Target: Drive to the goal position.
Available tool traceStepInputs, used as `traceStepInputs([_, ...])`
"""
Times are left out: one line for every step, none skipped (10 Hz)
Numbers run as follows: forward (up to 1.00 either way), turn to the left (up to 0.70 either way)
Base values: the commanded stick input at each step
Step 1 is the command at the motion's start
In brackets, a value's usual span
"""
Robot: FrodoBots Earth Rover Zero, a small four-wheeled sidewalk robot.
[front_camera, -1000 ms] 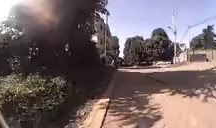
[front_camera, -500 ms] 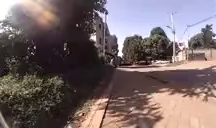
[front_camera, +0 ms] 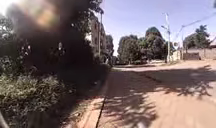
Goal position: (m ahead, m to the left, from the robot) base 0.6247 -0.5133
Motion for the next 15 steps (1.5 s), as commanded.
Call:
traceStepInputs([0.00, -0.43])
traceStepInputs([0.00, -0.70])
traceStepInputs([0.00, -0.98])
traceStepInputs([0.00, -1.00])
traceStepInputs([0.00, -0.89])
traceStepInputs([0.00, -0.78])
traceStepInputs([0.00, -0.67])
traceStepInputs([0.00, -0.56])
traceStepInputs([0.00, -0.04])
traceStepInputs([0.52, 0.00])
traceStepInputs([1.00, 0.00])
traceStepInputs([1.00, 0.00])
traceStepInputs([1.00, 0.00])
traceStepInputs([1.00, 0.00])
traceStepInputs([1.00, 0.00])
